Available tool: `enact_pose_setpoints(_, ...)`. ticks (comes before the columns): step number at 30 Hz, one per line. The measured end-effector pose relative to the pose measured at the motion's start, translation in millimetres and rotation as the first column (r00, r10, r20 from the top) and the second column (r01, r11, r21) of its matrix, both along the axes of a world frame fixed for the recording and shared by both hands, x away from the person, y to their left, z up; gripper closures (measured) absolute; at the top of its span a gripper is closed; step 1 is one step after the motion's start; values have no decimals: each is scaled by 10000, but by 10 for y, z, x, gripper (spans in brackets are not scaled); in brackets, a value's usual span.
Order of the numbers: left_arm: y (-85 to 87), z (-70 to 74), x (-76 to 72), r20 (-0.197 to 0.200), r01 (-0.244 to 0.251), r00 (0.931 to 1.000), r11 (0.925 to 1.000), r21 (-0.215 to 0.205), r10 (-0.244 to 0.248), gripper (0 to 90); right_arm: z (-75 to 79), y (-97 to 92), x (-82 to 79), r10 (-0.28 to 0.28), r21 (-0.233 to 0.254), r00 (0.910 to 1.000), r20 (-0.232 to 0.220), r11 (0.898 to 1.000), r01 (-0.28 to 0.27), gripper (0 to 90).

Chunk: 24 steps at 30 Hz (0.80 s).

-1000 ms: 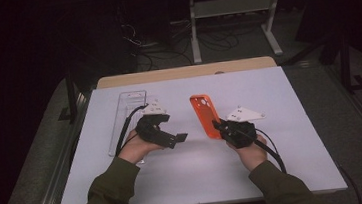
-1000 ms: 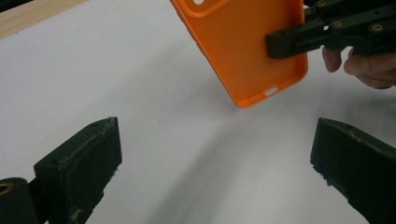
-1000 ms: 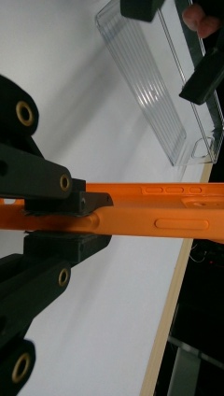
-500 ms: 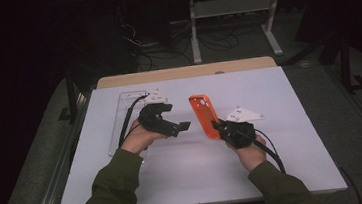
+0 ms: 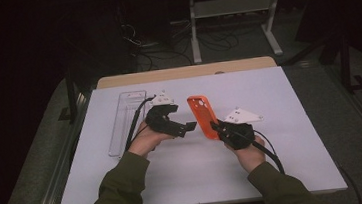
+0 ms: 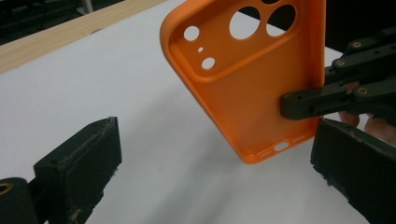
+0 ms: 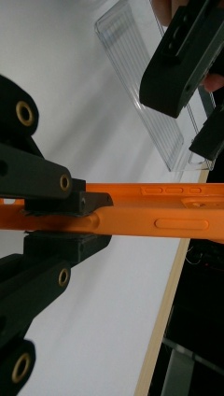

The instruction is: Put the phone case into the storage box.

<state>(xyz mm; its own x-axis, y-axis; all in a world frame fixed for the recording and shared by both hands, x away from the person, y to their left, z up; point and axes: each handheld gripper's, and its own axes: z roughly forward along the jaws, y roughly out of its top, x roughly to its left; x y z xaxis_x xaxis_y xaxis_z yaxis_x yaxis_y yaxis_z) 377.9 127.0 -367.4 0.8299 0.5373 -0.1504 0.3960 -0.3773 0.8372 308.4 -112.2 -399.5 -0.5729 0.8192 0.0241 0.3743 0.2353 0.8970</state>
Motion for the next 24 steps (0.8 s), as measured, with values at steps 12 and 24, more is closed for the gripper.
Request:
enact_pose_setpoints(12, -60, -30, -1, -71, 75, 9999, 9998, -178, -77, 0, -11, 95, -38, 239, -40, 9997, 83, 9997, -239, 805)
enact_pose_setpoints(24, -77, -27, -12, 78, 13, 10000, 9991, -423, -10, 0, -16, 148, -68, 484, -19, 9988, 34, 9988, -484, 805)
